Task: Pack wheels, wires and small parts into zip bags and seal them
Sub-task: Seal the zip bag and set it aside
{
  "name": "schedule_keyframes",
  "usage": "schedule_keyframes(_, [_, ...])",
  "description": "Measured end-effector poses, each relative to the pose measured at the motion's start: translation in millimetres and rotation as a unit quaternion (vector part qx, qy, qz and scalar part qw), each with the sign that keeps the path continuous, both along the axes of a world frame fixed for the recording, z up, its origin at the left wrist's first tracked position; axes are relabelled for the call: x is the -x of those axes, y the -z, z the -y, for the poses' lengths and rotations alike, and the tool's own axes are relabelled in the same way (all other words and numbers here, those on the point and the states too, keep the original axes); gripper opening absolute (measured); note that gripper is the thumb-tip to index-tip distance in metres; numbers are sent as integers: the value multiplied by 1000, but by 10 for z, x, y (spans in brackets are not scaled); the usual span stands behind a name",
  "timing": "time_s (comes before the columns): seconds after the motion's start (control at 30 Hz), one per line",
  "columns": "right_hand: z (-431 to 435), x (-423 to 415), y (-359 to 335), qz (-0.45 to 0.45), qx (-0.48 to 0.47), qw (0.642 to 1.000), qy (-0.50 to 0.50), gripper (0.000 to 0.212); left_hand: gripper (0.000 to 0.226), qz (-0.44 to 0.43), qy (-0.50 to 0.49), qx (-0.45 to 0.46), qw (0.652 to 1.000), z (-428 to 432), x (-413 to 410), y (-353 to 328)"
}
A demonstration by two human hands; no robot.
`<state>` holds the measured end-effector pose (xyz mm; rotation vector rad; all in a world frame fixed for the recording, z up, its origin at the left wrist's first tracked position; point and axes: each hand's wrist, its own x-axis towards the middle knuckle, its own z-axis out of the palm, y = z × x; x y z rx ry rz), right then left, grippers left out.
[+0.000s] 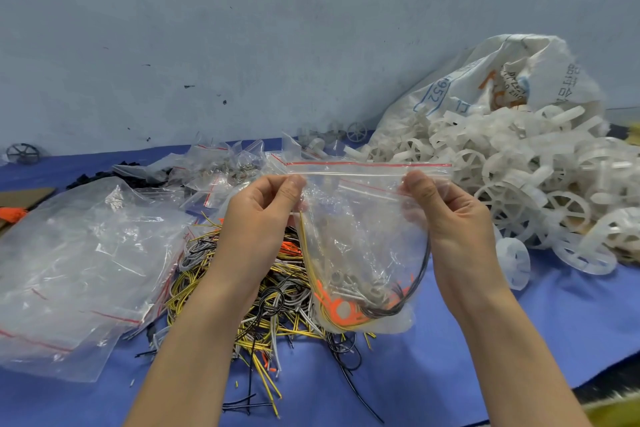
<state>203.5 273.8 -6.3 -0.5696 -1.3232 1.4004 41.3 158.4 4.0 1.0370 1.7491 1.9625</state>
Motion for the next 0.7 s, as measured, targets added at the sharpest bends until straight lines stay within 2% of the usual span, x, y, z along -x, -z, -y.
schedule_keyframes(0.27, [-19, -1, 15, 6, 8, 1000, -26, 23, 16, -12, 6, -6, 1000, -8, -10, -7])
schedule_keyframes(0.47, [-26, -28, 16, 28, 21, 997, -73, 44, 17, -22, 7, -2, 1000, -1, -24, -11])
schedule_keyframes(0.7, [-4, -8, 30, 5, 26, 996, -83, 20, 16, -31, 13, -1, 999, -3, -25, -8])
